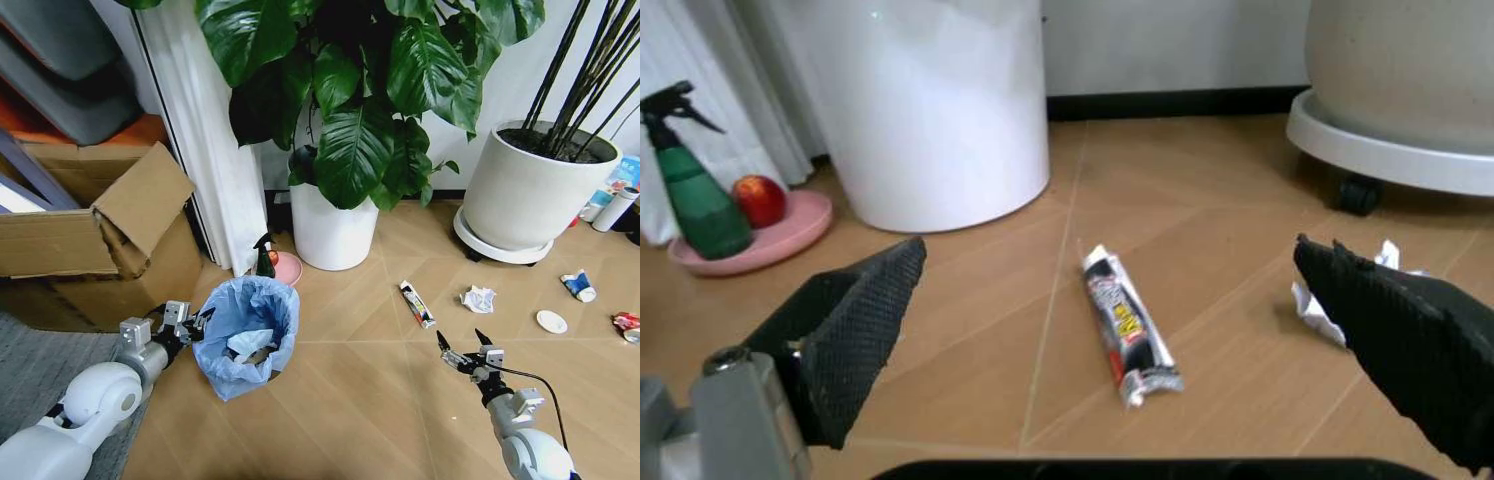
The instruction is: Pick up the trash bin and place the garbage on the floor into it.
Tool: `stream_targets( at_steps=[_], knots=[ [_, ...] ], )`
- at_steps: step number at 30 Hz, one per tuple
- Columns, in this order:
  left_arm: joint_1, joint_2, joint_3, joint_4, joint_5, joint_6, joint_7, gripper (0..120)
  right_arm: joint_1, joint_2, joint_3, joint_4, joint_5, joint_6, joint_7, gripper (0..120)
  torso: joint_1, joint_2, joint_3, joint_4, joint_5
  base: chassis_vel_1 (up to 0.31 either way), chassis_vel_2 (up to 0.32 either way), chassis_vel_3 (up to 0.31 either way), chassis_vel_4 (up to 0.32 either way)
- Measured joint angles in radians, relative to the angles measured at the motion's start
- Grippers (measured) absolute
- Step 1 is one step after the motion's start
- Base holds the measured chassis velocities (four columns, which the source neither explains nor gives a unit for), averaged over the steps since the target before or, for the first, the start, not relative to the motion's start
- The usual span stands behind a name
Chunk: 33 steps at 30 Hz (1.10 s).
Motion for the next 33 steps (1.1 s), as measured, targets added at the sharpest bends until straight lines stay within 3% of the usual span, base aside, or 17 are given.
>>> stream_targets(
  at_steps=[33],
  knots=[
    [-0.022, 0.007, 0.013, -0.007, -0.004, 0.000, 0.000, 0, -0.002, -0.001, 0.001, 0.006, -0.003, 0.016, -0.002, 100, 0.000, 0.000, 0.000, 0.0000, 0.0001, -0.161, 0.019, 0.163, -0.022]
  ],
)
